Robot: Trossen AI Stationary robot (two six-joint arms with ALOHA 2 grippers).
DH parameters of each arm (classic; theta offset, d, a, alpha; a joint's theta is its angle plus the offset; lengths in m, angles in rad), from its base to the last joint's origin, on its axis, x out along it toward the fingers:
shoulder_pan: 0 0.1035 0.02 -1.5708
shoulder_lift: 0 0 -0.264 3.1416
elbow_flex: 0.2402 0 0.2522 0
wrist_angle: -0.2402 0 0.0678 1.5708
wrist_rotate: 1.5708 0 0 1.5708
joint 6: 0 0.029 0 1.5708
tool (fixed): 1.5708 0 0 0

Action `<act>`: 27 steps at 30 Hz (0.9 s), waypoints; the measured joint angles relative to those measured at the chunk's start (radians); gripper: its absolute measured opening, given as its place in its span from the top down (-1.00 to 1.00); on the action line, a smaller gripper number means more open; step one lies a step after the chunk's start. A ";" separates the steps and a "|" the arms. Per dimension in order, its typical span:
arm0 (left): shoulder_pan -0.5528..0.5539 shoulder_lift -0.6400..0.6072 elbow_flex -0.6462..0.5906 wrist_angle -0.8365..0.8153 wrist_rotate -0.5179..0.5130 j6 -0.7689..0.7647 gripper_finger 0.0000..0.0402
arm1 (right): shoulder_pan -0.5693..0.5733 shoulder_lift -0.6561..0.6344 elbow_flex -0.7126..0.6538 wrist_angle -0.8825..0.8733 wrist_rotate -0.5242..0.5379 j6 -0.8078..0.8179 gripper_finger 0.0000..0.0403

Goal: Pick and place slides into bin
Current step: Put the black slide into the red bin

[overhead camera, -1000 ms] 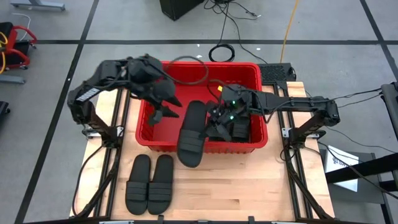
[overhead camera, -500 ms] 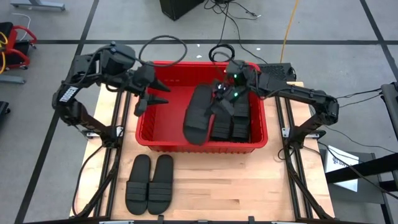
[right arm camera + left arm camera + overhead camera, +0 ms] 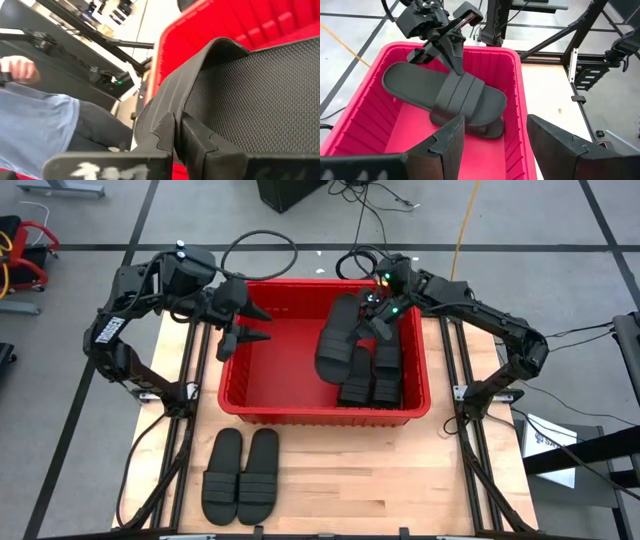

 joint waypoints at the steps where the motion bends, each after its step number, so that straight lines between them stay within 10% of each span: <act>1: 0.004 0.000 0.000 0.000 0.000 -0.001 -0.04 | -0.013 0.000 0.000 -0.024 0.000 -0.023 0.96; 27: 0.015 0.000 0.000 0.028 0.000 -0.018 -0.04 | -0.160 0.228 0.002 -0.228 -0.079 -0.375 0.97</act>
